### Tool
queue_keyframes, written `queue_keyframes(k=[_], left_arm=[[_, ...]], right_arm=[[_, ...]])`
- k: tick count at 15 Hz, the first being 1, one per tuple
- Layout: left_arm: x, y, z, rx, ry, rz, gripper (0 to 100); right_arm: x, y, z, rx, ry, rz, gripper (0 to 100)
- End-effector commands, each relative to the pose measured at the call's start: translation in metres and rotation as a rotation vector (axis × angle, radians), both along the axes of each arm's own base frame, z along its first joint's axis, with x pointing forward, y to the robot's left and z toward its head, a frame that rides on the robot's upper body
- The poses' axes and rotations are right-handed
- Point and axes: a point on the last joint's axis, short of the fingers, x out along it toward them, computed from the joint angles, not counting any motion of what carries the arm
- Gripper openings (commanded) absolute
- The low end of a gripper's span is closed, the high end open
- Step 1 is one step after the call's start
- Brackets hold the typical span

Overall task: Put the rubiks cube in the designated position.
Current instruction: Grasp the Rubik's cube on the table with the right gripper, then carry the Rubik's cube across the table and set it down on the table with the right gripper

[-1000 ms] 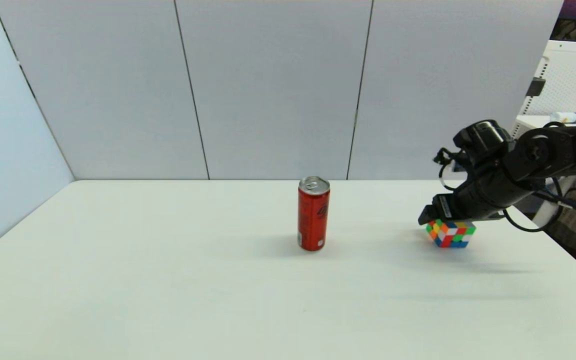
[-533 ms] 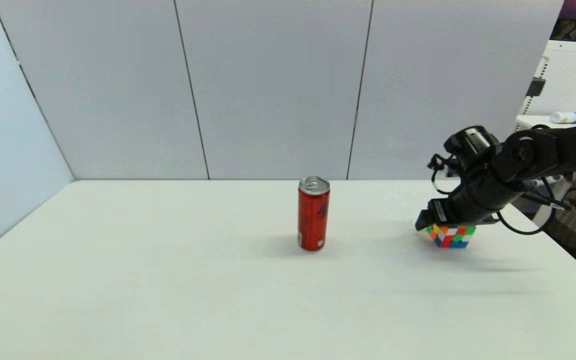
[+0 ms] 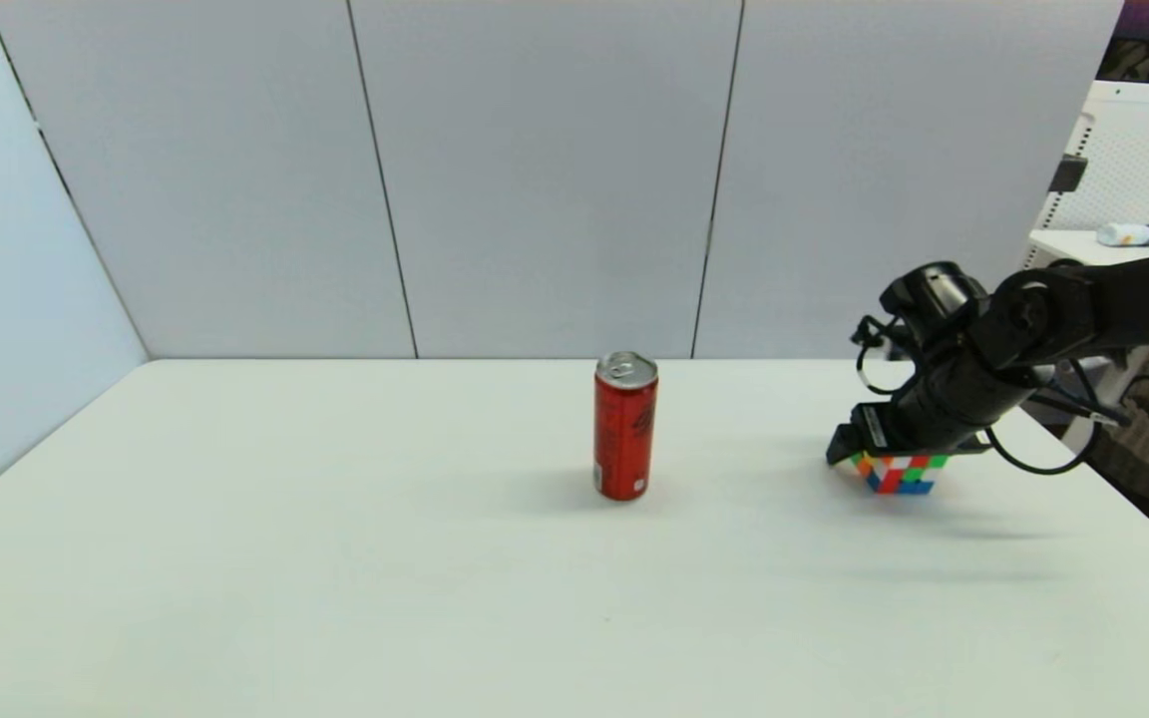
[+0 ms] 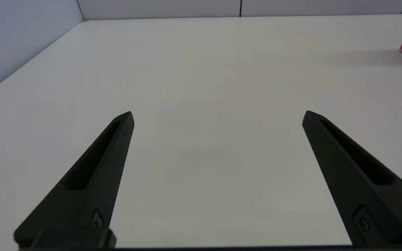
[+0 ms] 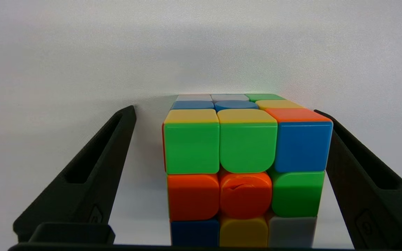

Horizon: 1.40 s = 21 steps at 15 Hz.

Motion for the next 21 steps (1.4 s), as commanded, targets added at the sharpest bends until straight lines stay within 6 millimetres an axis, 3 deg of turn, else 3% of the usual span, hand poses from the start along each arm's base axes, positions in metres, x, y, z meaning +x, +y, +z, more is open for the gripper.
queue_keyframes(k=[1,2,3,10,12,16,21], left_arm=[[0.000,0.000,0.000,0.000,0.000,-0.001,100],[0.000,0.000,0.000,0.000,0.000,0.001,100],[0.000,0.000,0.000,0.000,0.000,0.001,100],[0.000,0.000,0.000,0.000,0.000,-0.001,100],[0.000,0.000,0.000,0.000,0.000,-0.001,100],[0.000,0.000,0.000,0.000,-0.001,-0.001,100],[0.000,0.000,0.000,0.000,0.000,-0.001,100]], right_arm=[[0.000,0.000,-0.002,-0.004,0.010,-0.001,100],[-0.001,0.000,-0.002,-0.004,0.014,-0.002,100],[-0.001,0.000,-0.002,-0.004,0.016,-0.002,0],[-0.002,-0.001,0.003,-0.004,0.002,-0.004,0],[-0.002,-0.002,0.013,-0.001,-0.026,-0.009,0],[-0.019,-0.003,0.064,0.012,-0.134,-0.003,0],[-0.060,0.029,0.113,0.038,-0.250,0.107,0]])
